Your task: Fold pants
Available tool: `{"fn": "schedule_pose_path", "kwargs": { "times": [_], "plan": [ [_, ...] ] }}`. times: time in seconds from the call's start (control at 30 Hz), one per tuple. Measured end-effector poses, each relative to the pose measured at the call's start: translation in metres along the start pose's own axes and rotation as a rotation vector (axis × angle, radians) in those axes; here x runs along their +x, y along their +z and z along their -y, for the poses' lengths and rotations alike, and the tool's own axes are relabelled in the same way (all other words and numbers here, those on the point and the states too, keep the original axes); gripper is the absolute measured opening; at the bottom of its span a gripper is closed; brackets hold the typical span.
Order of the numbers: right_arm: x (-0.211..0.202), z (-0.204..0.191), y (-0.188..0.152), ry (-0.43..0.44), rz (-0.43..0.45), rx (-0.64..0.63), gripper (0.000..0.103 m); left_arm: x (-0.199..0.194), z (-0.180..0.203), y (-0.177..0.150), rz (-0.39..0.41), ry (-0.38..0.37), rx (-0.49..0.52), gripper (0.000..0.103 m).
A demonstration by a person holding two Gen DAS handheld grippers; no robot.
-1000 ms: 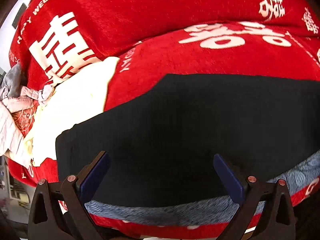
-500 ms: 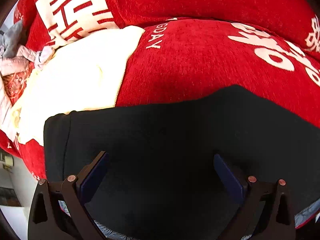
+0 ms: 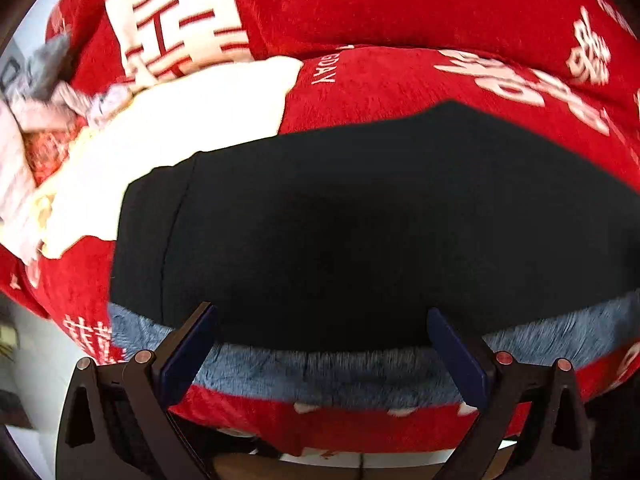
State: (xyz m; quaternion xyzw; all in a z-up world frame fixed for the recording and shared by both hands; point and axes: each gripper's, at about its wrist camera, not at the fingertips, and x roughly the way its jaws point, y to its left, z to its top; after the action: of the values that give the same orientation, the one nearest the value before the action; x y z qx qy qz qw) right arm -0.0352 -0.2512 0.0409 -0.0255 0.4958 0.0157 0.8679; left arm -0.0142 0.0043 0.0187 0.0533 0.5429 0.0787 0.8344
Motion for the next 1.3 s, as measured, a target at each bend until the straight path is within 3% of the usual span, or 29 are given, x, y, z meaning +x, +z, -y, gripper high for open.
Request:
{"fn": "schedule_pose_path", "kwargs": {
  "times": [0.13,0.27,0.37,0.47,0.53,0.63,0.73,0.87,0.97,1.07,1.23,1.3],
  "plan": [
    [0.013,-0.055,-0.004,0.007,-0.013,-0.129,0.094,0.007,-0.009,-0.005,0.003,0.016,-0.019,0.103],
    [0.016,-0.050,-0.002,-0.015,-0.013,-0.135,0.094,0.011,-0.039,-0.008,0.002,0.001,-0.082,0.103],
    [0.016,-0.025,0.002,-0.064,-0.022,-0.103,0.094,0.014,-0.065,-0.017,0.008,0.022,-0.127,0.103],
    [0.014,0.010,0.000,-0.103,-0.043,-0.044,0.094,0.018,-0.096,-0.025,-0.013,-0.011,-0.203,0.103],
    [0.013,0.039,-0.002,-0.118,-0.058,0.009,0.095,0.023,-0.115,-0.030,-0.031,0.044,-0.240,0.103],
    [0.012,0.084,-0.008,-0.147,-0.083,0.120,0.102,0.038,-0.147,-0.039,-0.090,0.041,-0.329,0.103],
    [0.014,0.122,-0.013,-0.120,-0.112,0.238,0.102,0.048,-0.174,-0.047,-0.128,0.029,-0.419,0.103],
    [0.016,0.174,-0.022,-0.131,-0.147,0.379,0.102,0.046,-0.194,-0.051,-0.148,0.068,-0.474,0.103],
    [0.005,0.187,-0.020,-0.192,-0.130,0.444,0.102,0.032,-0.190,-0.037,-0.119,0.092,-0.469,0.103],
    [-0.001,0.172,-0.004,-0.155,-0.078,0.428,0.102,0.026,-0.168,0.002,-0.079,0.049,-0.419,0.103],
    [0.024,0.107,0.026,-0.085,-0.083,0.291,0.102,0.034,-0.088,0.076,-0.081,-0.027,-0.294,0.103],
    [0.030,0.100,0.025,-0.069,-0.094,0.288,0.102,0.035,-0.046,0.096,-0.080,-0.055,-0.215,0.103]
  ]
}}
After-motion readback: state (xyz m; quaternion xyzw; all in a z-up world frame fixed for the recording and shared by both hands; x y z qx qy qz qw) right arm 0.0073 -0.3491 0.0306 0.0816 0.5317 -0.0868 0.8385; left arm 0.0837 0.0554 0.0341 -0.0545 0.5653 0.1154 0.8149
